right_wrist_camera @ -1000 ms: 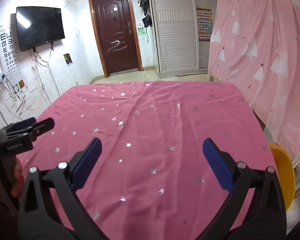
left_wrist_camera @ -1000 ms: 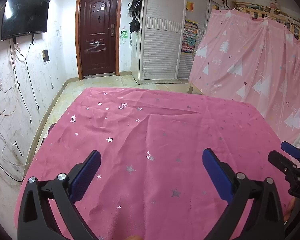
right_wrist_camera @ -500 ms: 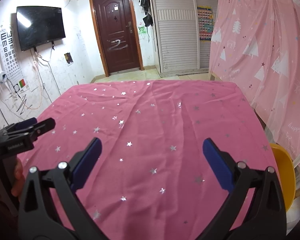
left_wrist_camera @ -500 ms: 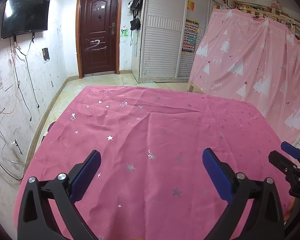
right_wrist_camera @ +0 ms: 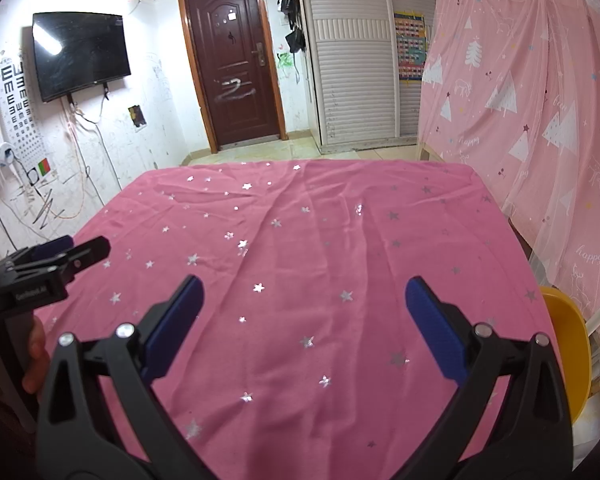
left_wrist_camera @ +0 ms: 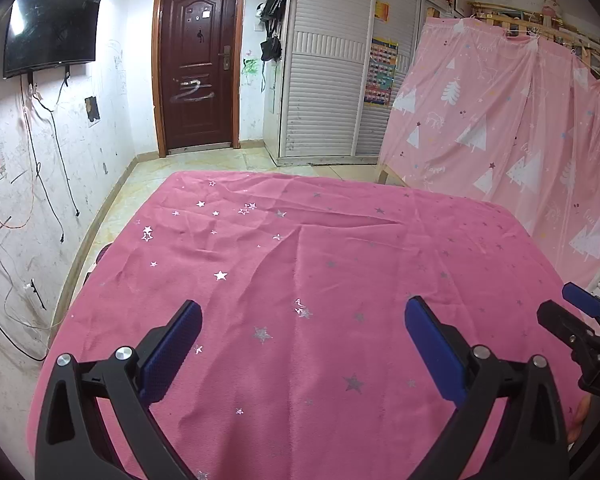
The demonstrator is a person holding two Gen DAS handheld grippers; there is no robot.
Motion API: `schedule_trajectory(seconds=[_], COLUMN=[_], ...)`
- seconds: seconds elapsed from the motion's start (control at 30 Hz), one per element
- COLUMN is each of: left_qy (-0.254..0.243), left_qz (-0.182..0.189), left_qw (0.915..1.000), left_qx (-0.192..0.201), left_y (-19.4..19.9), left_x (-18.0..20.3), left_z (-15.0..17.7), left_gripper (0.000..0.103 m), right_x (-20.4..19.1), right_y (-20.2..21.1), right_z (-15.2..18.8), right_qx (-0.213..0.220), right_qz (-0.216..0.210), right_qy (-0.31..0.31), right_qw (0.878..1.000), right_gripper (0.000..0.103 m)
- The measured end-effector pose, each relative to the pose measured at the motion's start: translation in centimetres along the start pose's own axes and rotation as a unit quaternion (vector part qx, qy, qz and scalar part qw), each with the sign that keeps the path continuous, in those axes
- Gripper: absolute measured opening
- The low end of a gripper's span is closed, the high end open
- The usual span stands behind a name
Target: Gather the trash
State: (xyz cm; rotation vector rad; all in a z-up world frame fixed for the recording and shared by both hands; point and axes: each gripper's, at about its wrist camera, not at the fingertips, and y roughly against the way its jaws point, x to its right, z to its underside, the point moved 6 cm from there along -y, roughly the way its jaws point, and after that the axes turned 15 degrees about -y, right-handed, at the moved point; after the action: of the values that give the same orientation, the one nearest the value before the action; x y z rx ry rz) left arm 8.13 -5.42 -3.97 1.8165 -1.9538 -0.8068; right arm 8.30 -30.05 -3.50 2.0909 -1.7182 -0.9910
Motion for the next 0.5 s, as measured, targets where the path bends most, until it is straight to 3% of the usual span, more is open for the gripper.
schedule_trajectory(seconds=[0.5], left_qy=[0.006], left_qz=[0.007], left_qw=[1.0], left_qx=[0.002], left_y=[-0.2], left_x=[-0.1], left_z=[0.12], left_gripper=[0.095], right_x=[-0.03], right_y=[0.0], right_z=[-0.03], right_qx=[0.0], right_qz=[0.0], right_qy=[0.0], right_qw=[1.0], right_gripper=[0.097])
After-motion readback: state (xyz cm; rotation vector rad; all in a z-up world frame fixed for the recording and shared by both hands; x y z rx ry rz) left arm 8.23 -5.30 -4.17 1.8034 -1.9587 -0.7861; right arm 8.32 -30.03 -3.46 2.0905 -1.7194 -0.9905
